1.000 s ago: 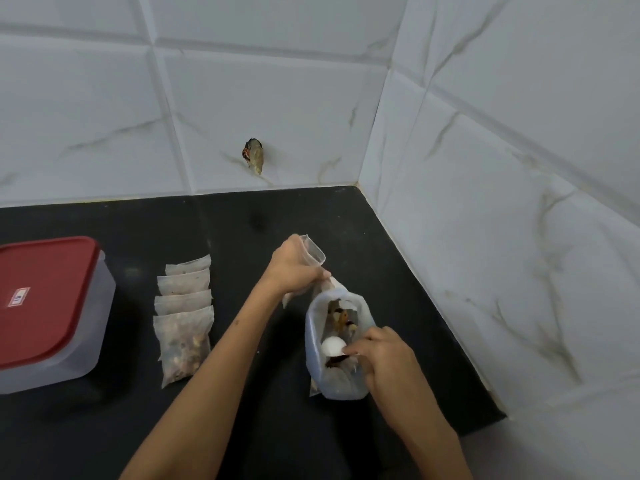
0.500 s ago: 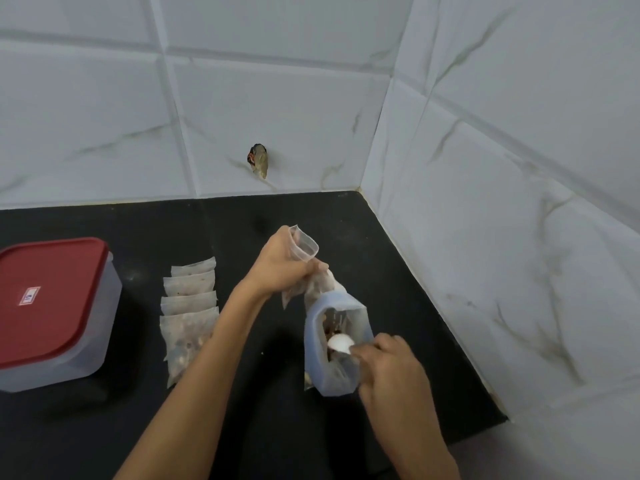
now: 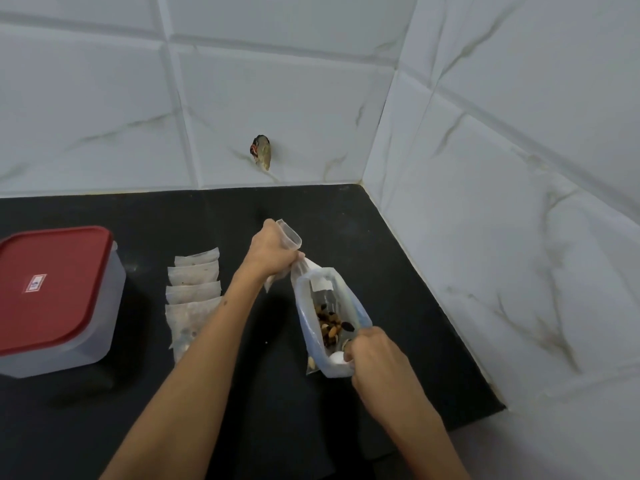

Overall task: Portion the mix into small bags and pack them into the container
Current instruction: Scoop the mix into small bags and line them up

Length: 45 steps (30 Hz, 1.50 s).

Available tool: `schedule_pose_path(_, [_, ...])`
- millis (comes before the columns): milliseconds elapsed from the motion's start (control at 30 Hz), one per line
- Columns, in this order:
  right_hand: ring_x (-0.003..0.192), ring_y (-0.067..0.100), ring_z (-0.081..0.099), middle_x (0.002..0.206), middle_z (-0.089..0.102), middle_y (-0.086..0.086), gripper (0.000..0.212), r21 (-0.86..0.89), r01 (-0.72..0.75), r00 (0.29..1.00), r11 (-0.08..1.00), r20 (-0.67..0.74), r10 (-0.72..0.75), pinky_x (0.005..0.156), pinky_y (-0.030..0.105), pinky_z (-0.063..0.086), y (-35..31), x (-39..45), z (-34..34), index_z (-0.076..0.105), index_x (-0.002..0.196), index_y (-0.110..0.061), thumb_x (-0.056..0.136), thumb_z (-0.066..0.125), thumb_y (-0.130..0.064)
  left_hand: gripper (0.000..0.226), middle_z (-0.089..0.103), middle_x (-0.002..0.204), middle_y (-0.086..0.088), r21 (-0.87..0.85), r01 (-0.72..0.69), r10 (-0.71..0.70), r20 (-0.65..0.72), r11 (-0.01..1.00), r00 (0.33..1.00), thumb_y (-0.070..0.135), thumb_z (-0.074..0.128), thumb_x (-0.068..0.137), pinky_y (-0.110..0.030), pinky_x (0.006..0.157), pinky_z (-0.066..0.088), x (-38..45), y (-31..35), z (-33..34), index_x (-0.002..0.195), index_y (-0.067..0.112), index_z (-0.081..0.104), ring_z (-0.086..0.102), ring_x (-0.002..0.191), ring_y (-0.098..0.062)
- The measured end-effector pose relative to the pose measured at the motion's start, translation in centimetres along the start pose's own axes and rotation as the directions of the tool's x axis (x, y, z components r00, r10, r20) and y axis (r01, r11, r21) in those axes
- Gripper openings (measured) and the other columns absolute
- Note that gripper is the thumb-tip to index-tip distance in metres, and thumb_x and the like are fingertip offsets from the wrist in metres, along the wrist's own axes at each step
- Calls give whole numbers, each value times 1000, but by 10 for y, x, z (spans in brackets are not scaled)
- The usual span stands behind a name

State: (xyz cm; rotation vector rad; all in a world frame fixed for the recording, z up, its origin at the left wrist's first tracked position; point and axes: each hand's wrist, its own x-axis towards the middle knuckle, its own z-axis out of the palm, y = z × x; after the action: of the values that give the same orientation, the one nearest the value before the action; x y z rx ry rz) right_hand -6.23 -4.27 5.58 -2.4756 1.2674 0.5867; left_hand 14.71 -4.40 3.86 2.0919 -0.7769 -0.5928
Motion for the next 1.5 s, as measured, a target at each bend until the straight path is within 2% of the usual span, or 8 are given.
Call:
schedule_pose_path(200, [121,24,46,131,45,9,49,141,-127,971,982,222,94,100,35,38,8,10,-12,40,135,-13,90,57,-26,80,52,126,-10,-56,105,-112,-140,993,984,37,81,72,-34,87,46,-16,-1,-3,131,9,36,52,119,-27])
schedule_pose_path(333, [102,18,55,110,58,5,28,247,182,887,952,-459,-50,88,27,46,24,-3,-7,62,118,-17,91,55,-16,115,62,112,-10,-137,216,-236,-147,967,961,81,68,39,-39,83,55,-61,-6,-6,125,9,42,62,101,-25])
schedule_pose_path(467, [93,11,53,100,53,1,29,286,22,935,958,-346,82,83,24,49,13,28,-6,60,119,-16,90,59,-23,121,54,116,-4,-72,339,-338,34,938,941,80,70,38,-32,78,50,-98,-10,15,133,12,36,56,103,-20])
schedule_pose_path(700, [94,9,50,108,56,0,22,182,190,927,965,-358,-116,83,22,43,5,43,12,64,111,-18,90,56,-17,67,52,101,2,-151,381,-372,84,912,925,46,78,66,-20,53,39,-100,-16,45,109,14,37,53,88,-12])
schedule_pose_path(867, [102,9,56,113,59,-1,28,295,210,940,932,-325,-108,86,19,47,9,45,11,64,116,-19,90,57,-13,83,66,93,-18,-468,454,-425,173,758,888,40,70,42,-32,57,53,-103,-38,43,109,-6,55,67,77,-25])
schedule_pose_path(1133, [78,2,57,97,70,-5,21,474,210,955,855,-287,-75,63,10,43,14,51,1,74,97,-15,88,56,-9,22,63,81,-16,-724,506,-426,316,469,848,-4,61,76,-58,82,54,-117,-34,49,97,-4,55,66,78,-31])
schedule_pose_path(1267, [75,6,61,89,70,3,18,516,126,985,847,-167,-45,59,13,44,19,47,0,74,86,-9,87,56,-10,36,63,96,-19,-761,502,-448,310,412,838,-3,63,77,-53,78,57,-123,-32,51,110,0,49,68,84,-32])
schedule_pose_path(1500, [62,12,54,71,64,8,14,891,-211,977,402,186,101,59,23,48,32,51,5,73,84,-6,81,62,3,38,59,103,-16,-721,472,-511,189,507,838,3,71,74,-55,79,56,-125,-30,60,98,15,44,67,91,-33])
